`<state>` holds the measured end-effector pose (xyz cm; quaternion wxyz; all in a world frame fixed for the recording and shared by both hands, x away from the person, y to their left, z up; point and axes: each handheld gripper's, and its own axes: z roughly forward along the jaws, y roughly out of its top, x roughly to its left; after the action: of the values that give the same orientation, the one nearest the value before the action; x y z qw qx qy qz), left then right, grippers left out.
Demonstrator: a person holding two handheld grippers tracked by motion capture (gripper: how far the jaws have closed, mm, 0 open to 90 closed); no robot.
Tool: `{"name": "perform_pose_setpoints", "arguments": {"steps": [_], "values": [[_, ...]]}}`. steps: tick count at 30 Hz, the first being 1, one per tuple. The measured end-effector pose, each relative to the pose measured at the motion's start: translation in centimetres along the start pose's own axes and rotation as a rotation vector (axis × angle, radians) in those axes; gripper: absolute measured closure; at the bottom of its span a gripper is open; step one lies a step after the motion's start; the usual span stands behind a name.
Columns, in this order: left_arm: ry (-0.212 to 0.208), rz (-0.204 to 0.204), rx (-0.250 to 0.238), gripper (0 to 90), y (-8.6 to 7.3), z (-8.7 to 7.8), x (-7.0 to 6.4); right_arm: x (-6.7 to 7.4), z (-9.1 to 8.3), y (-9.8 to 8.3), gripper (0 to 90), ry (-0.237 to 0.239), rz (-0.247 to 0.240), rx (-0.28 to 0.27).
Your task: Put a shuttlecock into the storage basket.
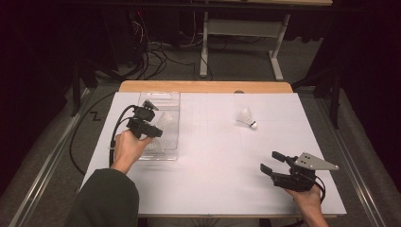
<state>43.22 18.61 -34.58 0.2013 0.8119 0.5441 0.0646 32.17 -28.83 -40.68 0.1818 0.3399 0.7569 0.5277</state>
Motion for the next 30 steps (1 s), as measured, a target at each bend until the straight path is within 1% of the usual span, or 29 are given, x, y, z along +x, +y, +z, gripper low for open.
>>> {"name": "perform_pose_setpoints", "arguments": {"steps": [4, 8, 15, 17, 19, 22, 25, 30], "values": [[0.002, -0.012, 0.014, 62.5, 0.2, 0.5, 0.1, 0.0, 0.0, 0.0, 30.4, 0.001, 0.0, -0.001], [0.002, -0.021, 0.018, 62.5, 0.4, 0.8, 0.2, 0.0, 0.0, 0.0, 30.4, 0.002, 0.004, 0.0], [0.014, -0.026, 0.028, 61.8, 0.6, 1.3, 0.6, 0.0, 0.0, 0.0, 30.3, 0.004, 0.001, 0.003], [0.019, -0.027, 0.035, 57.3, 0.6, 1.4, 0.6, 0.0, 0.0, 0.0, 30.1, 0.004, 0.003, 0.003], [0.024, -0.023, 0.052, 50.2, 0.7, 1.7, 0.6, 0.0, 0.0, -0.1, 30.1, 0.004, 0.004, 0.002], [0.032, -0.019, 0.057, 44.9, 0.6, 1.8, 0.5, 0.0, 0.0, -0.1, 30.1, 0.004, 0.005, 0.003], [0.033, -0.013, 0.054, 42.4, 0.6, 1.7, 0.4, 0.0, 0.0, -0.1, 30.1, 0.005, 0.004, 0.002], [0.032, -0.007, 0.043, 41.1, 0.4, 1.4, 0.3, -0.1, -0.1, 0.0, 30.1, 0.003, 0.006, -0.001]]}}
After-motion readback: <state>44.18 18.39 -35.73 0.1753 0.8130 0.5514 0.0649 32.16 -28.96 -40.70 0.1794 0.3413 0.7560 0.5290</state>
